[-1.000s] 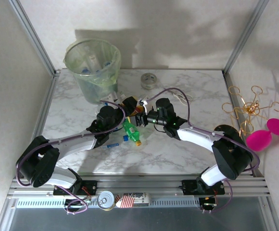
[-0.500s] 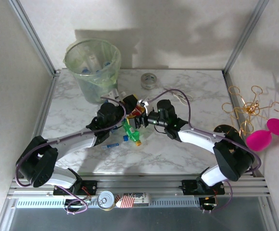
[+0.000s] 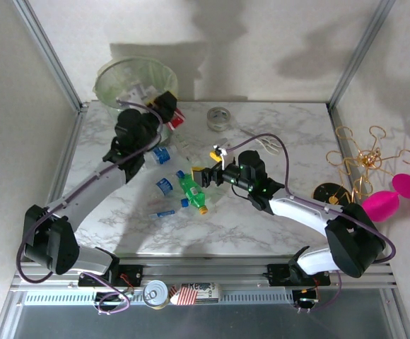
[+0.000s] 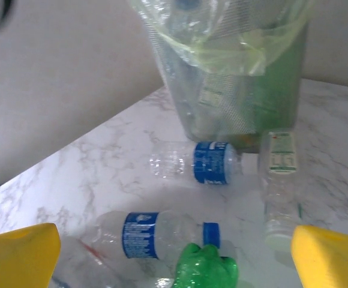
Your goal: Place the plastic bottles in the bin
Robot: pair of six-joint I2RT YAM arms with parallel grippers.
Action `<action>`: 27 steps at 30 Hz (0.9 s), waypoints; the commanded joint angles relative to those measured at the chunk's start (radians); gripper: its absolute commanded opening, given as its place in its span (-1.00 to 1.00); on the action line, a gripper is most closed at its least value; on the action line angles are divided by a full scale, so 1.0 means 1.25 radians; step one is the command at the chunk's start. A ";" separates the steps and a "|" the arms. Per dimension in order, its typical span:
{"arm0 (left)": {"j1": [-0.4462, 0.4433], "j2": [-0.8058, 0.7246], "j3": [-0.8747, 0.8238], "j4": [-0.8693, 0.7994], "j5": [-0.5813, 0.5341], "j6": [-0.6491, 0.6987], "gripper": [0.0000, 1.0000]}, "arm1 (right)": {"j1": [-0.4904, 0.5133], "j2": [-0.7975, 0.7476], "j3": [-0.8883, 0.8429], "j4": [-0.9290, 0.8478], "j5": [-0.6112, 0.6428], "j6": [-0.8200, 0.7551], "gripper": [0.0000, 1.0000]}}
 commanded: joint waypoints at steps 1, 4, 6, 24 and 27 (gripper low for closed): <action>0.051 -0.024 0.077 -0.056 -0.037 0.102 -0.03 | 0.005 -0.009 -0.010 -0.003 0.094 0.026 0.97; 0.097 -0.024 0.102 -0.050 -0.081 0.148 -0.03 | 0.004 -0.007 -0.004 -0.022 0.119 0.028 0.98; 0.118 -0.022 0.113 -0.041 -0.122 0.182 -0.02 | 0.004 -0.008 0.000 -0.034 0.129 0.028 0.97; 0.259 0.262 0.423 -0.338 -0.231 0.317 0.10 | 0.004 -0.022 0.006 -0.078 0.125 0.021 0.98; 0.260 0.297 0.449 -0.363 -0.238 0.328 0.15 | 0.005 -0.022 0.005 -0.080 0.129 0.021 0.97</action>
